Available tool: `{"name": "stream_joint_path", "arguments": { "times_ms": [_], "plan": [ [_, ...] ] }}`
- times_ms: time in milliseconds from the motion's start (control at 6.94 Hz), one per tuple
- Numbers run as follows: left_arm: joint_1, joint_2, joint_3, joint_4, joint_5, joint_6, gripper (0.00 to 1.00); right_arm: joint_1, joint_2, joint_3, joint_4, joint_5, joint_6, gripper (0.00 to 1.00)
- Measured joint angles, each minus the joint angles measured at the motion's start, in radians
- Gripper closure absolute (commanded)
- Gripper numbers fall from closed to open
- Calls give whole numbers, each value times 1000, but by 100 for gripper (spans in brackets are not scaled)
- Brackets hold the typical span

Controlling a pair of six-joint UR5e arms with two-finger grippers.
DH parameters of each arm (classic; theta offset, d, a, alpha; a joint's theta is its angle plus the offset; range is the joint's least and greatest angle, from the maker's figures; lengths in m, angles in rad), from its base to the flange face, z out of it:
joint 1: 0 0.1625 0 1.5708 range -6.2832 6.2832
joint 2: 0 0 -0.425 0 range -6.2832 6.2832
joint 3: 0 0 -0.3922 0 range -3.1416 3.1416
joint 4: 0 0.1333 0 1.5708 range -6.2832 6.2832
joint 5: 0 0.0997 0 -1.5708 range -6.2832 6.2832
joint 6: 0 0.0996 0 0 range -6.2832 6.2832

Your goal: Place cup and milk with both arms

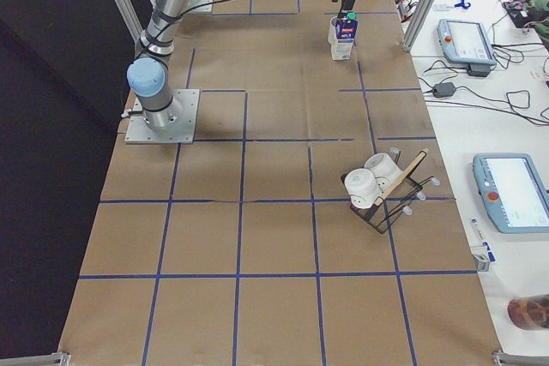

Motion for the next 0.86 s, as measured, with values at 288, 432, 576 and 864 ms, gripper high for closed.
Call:
{"name": "stream_joint_path", "arguments": {
  "times_ms": [288,432,576,864],
  "plan": [
    [0,0,0,0,0,0,0,-68,-172,211,13,1,-37,0],
    [0,0,0,0,0,0,0,-89,-280,372,-79,2,-39,0],
    [0,0,0,0,0,0,0,-110,-379,527,-205,5,-35,0],
    [0,0,0,0,0,0,0,-124,-508,685,-334,11,-7,0]
  ]
}}
